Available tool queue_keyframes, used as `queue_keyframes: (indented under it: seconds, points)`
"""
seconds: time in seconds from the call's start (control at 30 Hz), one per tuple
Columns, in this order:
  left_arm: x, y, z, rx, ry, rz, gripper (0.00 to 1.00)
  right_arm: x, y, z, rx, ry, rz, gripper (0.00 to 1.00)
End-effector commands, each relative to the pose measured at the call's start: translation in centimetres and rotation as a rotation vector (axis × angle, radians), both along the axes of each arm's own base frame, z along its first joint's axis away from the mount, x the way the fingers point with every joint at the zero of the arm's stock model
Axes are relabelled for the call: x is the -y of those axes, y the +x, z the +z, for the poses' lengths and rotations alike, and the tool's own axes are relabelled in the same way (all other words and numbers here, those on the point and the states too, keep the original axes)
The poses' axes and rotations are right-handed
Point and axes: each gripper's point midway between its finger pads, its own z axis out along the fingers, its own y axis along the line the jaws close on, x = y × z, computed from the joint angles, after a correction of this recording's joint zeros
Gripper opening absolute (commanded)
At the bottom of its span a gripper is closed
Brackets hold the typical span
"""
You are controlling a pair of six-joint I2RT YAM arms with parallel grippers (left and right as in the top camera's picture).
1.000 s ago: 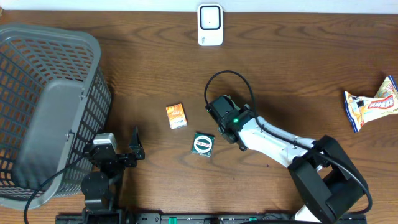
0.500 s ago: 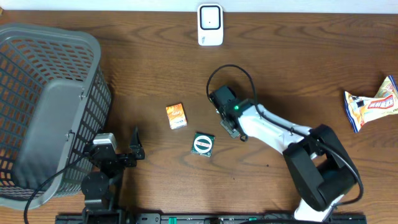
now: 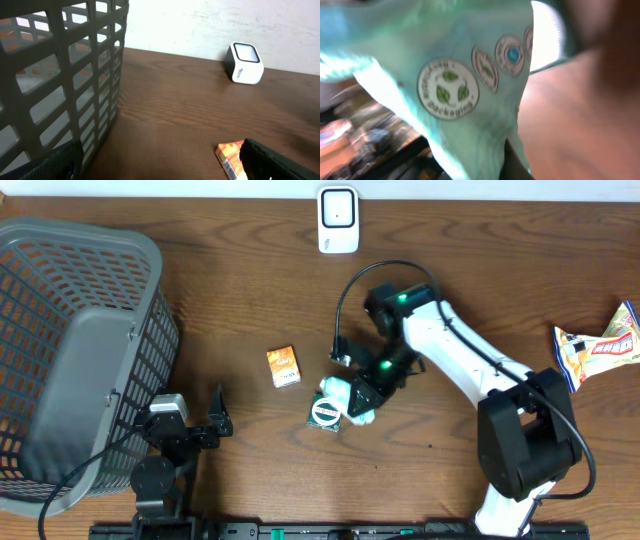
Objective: Scan the item barcode
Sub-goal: 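Carry the wipes pack with the right gripper to the scanner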
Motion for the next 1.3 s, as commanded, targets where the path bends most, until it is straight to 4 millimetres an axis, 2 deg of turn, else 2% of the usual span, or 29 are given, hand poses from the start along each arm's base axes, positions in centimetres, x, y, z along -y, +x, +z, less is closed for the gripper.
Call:
queue_keyframes:
  seconds: [0.0, 0.17, 0.63, 0.7, 0.8, 0.9, 0.97, 1.07, 1.13, 1.2, 1.27]
  points:
    - [0.1, -0.1, -1.5, -0.042, -0.011, -0.002, 0.98, -2.9, -0.7, 6.0, 0.035, 0.481, 0.063, 0.01]
    - [0.1, -0.1, -1.5, -0.042, -0.011, -0.002, 0.98, -1.9, -2.6, 8.0, 0.018, 0.574, 0.128, 0.01]
    - [0.1, -0.1, -1.5, -0.042, -0.011, -0.002, 0.98, -1.9, -2.7, 8.0, 0.017, 0.572, 0.128, 0.01]
    - [0.1, -0.1, -1.5, -0.042, -0.011, -0.002, 0.98, -1.9, -2.6, 7.9, 0.023, 0.574, 0.130, 0.01]
    - [0.1, -0.1, -1.5, -0.042, -0.011, -0.002, 0.98, -1.8, -1.4, 5.9, 0.147, 0.554, 0.207, 0.01]
    - [0.1, -0.1, -1.5, -0.042, -0.011, -0.002, 0.98, -1.7, 1.0, 3.2, 0.270, 0.457, 0.234, 0.01]
    - [0.1, -0.1, -1.5, -0.042, -0.011, -0.002, 0.98, -1.9, 3.7, 1.5, 0.334, 0.343, 0.171, 0.01]
    - [0.1, -0.1, -1.5, -0.042, -0.011, -0.002, 0.98, -1.7, 8.8, -0.8, 0.435, 0.127, -0.013, 0.01]
    - [0.1, -0.1, -1.5, -0.042, -0.011, -0.002, 0.98, -0.9, 12.9, -1.8, 0.538, -0.019, -0.161, 0.01]
    - [0.1, -0.1, -1.5, -0.042, -0.011, -0.002, 0.98, 0.6, 17.2, -2.2, 0.661, -0.165, -0.334, 0.01]
    - [0.1, -0.1, -1.5, -0.042, -0.011, -0.002, 0.98, 1.9, 20.3, -1.8, 0.776, -0.249, -0.450, 0.01]
